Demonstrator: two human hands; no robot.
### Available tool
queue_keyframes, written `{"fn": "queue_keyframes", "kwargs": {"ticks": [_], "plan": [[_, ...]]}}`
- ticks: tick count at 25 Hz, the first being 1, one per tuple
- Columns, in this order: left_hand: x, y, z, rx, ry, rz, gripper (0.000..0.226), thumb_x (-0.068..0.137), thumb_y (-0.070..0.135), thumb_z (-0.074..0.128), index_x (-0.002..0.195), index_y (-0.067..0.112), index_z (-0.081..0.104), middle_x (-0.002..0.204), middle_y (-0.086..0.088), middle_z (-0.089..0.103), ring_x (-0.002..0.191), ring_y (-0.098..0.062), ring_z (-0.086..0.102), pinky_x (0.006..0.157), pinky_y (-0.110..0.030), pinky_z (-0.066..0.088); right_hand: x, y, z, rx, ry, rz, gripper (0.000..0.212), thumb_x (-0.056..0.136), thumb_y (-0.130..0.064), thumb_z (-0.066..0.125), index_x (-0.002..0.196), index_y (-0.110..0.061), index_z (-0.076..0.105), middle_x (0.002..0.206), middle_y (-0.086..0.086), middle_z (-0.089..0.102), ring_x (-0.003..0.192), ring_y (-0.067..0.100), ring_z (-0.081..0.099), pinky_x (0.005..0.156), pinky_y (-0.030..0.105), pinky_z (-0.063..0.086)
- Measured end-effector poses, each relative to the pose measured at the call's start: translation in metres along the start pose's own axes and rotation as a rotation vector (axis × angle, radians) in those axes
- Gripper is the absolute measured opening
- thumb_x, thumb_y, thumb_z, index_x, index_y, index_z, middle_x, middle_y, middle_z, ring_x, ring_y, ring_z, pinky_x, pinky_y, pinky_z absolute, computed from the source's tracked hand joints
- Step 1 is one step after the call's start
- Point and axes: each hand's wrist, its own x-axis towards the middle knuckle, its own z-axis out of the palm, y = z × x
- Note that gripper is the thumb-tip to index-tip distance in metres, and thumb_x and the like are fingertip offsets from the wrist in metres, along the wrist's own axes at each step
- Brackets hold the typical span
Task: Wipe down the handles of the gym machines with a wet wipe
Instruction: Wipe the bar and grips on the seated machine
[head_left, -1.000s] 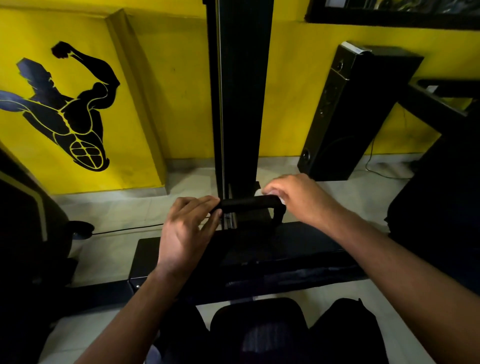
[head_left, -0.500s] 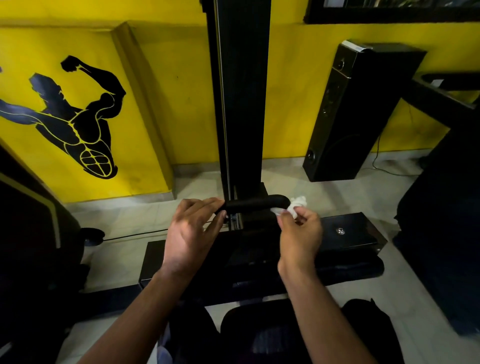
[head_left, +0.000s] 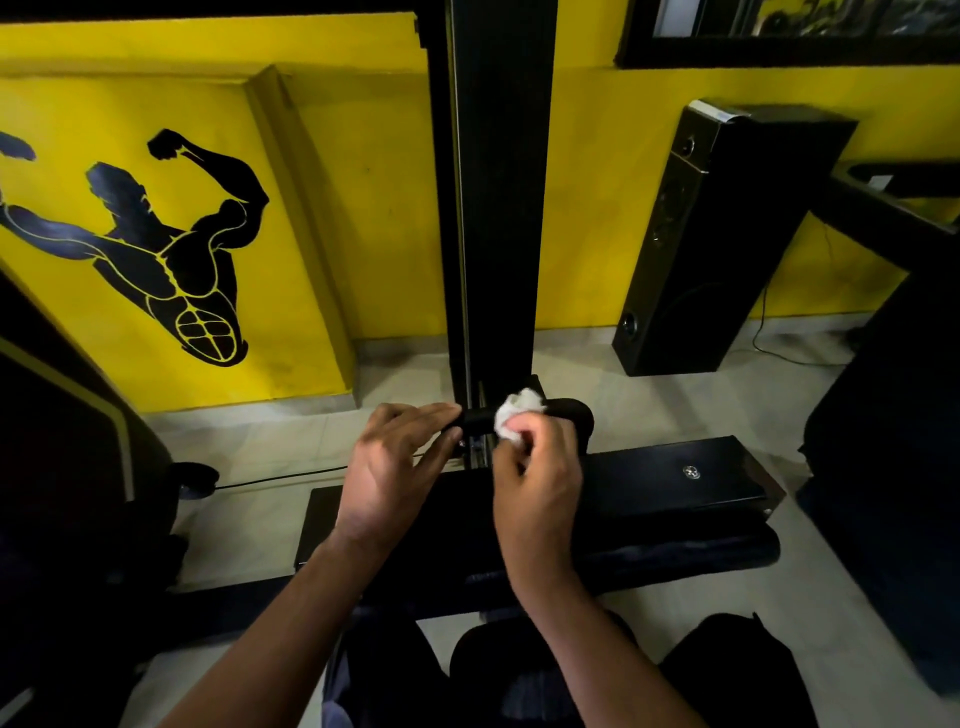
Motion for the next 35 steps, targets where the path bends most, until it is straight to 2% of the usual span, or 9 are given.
{"fn": "queue_keyframes", "kwargs": {"ticks": [4, 6, 9, 13, 17, 23, 28, 31, 35], "plan": [[-0.001, -0.001, 0.0, 0.023, 0.004, 0.002, 0.031, 0.089, 0.031, 0.064, 0.111, 0.012, 0.074, 0.11, 0.002, 0.073, 0.092, -0.014, 0.058, 0.073, -0.032, 0.053, -0.004, -0.006, 0.007, 0.041, -0.017, -0.003, 0.011, 0.087, -0.001, 0.064, 0.097, -0.003, 0.066, 0.1, 0.005, 0.061, 0.086, 0.009, 0.06, 0.075, 0.007, 0.046], [-0.001, -0.001, 0.001, 0.017, 0.023, 0.005, 0.029, 0.088, 0.028, 0.067, 0.11, 0.011, 0.074, 0.11, 0.002, 0.073, 0.09, -0.015, 0.058, 0.073, -0.03, 0.052, -0.009, -0.008, 0.009, 0.03, -0.09, -0.123, 0.013, 0.086, 0.001, 0.065, 0.098, -0.005, 0.066, 0.101, 0.004, 0.06, 0.09, 0.008, 0.059, 0.08, 0.011, 0.048], [-0.002, -0.001, 0.001, 0.023, 0.017, 0.025, 0.031, 0.09, 0.03, 0.062, 0.111, 0.011, 0.074, 0.11, 0.002, 0.073, 0.091, -0.015, 0.059, 0.075, -0.027, 0.051, -0.006, -0.007, 0.01, 0.054, -0.036, -0.051, 0.017, 0.086, 0.002, 0.066, 0.099, -0.007, 0.065, 0.101, 0.001, 0.059, 0.091, 0.01, 0.06, 0.077, 0.019, 0.052], [-0.003, -0.006, 0.0, 0.024, 0.026, 0.026, 0.025, 0.09, 0.023, 0.066, 0.11, 0.009, 0.074, 0.11, 0.0, 0.074, 0.09, -0.015, 0.058, 0.075, -0.027, 0.05, -0.01, -0.012, 0.009, 0.047, -0.223, -0.152, 0.021, 0.082, 0.004, 0.066, 0.096, -0.012, 0.067, 0.1, -0.001, 0.061, 0.09, 0.008, 0.06, 0.08, 0.02, 0.052], [-0.007, -0.007, -0.001, 0.07, 0.034, 0.032, 0.025, 0.088, 0.018, 0.071, 0.111, 0.009, 0.073, 0.112, -0.001, 0.073, 0.092, -0.02, 0.06, 0.077, -0.027, 0.05, 0.016, -0.013, -0.006, -0.161, -0.175, -0.159, 0.025, 0.085, 0.001, 0.065, 0.107, -0.012, 0.068, 0.105, 0.003, 0.061, 0.093, 0.018, 0.059, 0.074, 0.025, 0.05], [-0.012, -0.004, -0.004, 0.109, 0.062, 0.042, 0.016, 0.088, 0.013, 0.072, 0.104, 0.01, 0.074, 0.103, 0.0, 0.074, 0.086, -0.021, 0.06, 0.074, -0.027, 0.047, 0.048, -0.046, -0.006, -0.453, -0.67, -0.575, 0.034, 0.089, -0.004, 0.062, 0.123, -0.01, 0.064, 0.108, 0.007, 0.066, 0.092, 0.02, 0.065, 0.081, 0.031, 0.055], [-0.008, -0.004, -0.002, 0.117, -0.002, 0.043, 0.028, 0.092, 0.023, 0.068, 0.116, 0.008, 0.072, 0.117, -0.003, 0.071, 0.099, -0.022, 0.06, 0.084, -0.031, 0.049, 0.067, -0.042, -0.028, -0.659, -0.712, -0.529, 0.035, 0.098, -0.017, 0.051, 0.132, -0.016, 0.053, 0.117, 0.003, 0.057, 0.092, 0.013, 0.06, 0.081, 0.025, 0.052], [-0.007, -0.005, -0.003, 0.121, -0.032, 0.05, 0.029, 0.094, 0.026, 0.065, 0.116, 0.009, 0.072, 0.118, -0.003, 0.071, 0.101, -0.023, 0.059, 0.084, -0.038, 0.05, 0.067, -0.026, -0.038, -0.751, -0.616, -0.407, 0.035, 0.093, -0.014, 0.059, 0.128, -0.014, 0.059, 0.115, 0.005, 0.06, 0.089, 0.016, 0.062, 0.075, 0.027, 0.052], [-0.003, -0.004, -0.003, 0.128, -0.047, 0.057, 0.029, 0.094, 0.026, 0.064, 0.116, 0.008, 0.071, 0.117, -0.003, 0.071, 0.101, -0.023, 0.058, 0.081, -0.039, 0.05, 0.063, -0.003, -0.046, -0.631, -0.421, -0.136, 0.028, 0.094, -0.009, 0.057, 0.121, -0.01, 0.064, 0.107, 0.007, 0.063, 0.08, 0.017, 0.064, 0.064, 0.021, 0.051]]}}
